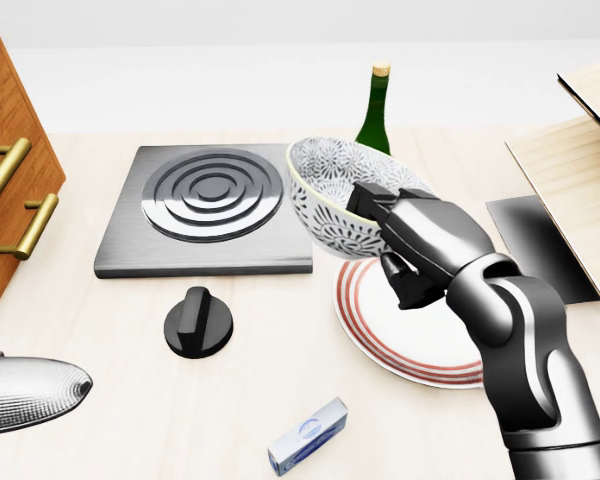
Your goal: Pick up the akita bowl and put it on the plate.
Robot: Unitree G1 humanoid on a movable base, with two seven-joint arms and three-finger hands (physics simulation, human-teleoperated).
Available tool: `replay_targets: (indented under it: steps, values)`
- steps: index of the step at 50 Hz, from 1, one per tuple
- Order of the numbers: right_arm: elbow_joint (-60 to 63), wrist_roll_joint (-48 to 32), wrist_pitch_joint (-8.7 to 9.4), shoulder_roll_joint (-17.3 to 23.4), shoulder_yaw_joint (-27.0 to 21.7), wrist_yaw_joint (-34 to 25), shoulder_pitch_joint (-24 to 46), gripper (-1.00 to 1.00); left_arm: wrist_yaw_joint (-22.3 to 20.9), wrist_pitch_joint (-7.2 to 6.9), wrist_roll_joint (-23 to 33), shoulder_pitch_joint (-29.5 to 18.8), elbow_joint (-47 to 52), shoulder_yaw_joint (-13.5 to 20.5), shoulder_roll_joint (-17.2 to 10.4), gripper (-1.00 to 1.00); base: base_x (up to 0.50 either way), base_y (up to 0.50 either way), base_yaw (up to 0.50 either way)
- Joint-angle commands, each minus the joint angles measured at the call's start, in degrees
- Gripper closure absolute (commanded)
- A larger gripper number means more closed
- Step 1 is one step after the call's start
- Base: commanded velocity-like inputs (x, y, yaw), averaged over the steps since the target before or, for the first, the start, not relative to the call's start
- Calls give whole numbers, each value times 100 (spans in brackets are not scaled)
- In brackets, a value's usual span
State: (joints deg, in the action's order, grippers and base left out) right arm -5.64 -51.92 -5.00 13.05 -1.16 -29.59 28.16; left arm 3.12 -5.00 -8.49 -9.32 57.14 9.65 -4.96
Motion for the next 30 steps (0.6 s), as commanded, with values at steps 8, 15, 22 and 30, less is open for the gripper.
replay_targets:
  steps: [8,15,22,30]
  values:
    - [-692,-588,0,593,-312,777,-345,100,9,0,-37,-41,-13,40,-28,-98,0,0,0]
    - [-1094,-1068,0,883,-394,1232,-387,100,17,0,-49,-13,-52,29,-19,-99,0,0,0]
    - [-1619,-1806,0,1058,-326,1934,-351,100,19,0,-56,-6,2,42,-21,-99,0,0,0]
    - [-1747,-1960,0,1002,-256,2075,-382,100,18,0,-63,4,-35,48,-16,-98,0,0,0]
